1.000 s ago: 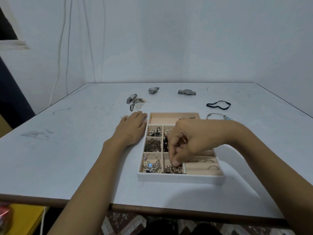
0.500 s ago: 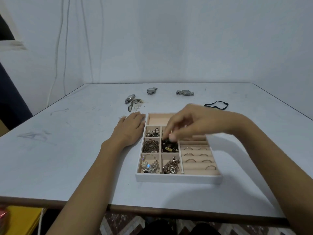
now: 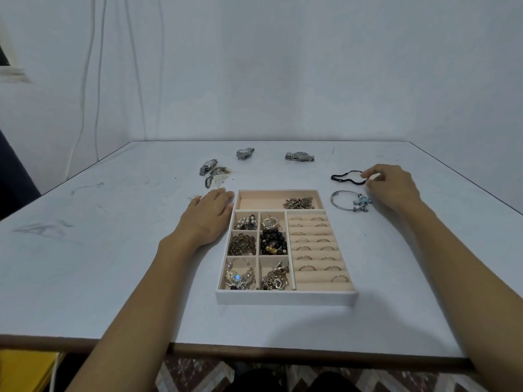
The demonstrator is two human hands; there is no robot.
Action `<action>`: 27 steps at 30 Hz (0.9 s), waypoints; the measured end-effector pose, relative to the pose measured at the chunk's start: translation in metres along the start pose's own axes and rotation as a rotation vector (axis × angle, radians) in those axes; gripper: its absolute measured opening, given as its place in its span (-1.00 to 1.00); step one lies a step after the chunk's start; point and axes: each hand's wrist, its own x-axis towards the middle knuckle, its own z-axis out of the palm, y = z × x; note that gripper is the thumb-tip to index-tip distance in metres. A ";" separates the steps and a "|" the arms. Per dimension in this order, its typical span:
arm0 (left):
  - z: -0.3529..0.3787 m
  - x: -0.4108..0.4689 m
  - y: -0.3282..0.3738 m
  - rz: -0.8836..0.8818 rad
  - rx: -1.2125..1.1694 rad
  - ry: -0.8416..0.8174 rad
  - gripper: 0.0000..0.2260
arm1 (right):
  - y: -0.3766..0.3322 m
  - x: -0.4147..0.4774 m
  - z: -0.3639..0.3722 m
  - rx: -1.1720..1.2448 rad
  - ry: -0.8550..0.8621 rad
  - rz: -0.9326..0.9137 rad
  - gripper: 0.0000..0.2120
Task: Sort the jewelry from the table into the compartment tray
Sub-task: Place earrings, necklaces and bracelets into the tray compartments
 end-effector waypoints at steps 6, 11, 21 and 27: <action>-0.001 -0.001 0.001 -0.013 0.004 -0.005 -0.59 | -0.005 -0.004 0.010 -0.142 0.028 -0.017 -0.86; -0.002 -0.002 0.002 -0.022 -0.002 0.001 -0.60 | -0.007 0.001 0.018 -0.193 0.105 0.033 -0.89; -0.009 0.004 0.006 -0.121 -0.218 0.079 -0.70 | -0.017 -0.001 -0.001 0.723 0.033 0.137 -0.91; -0.030 0.009 0.073 0.081 -0.414 0.271 -0.75 | -0.020 0.005 -0.003 1.151 0.030 0.174 -0.97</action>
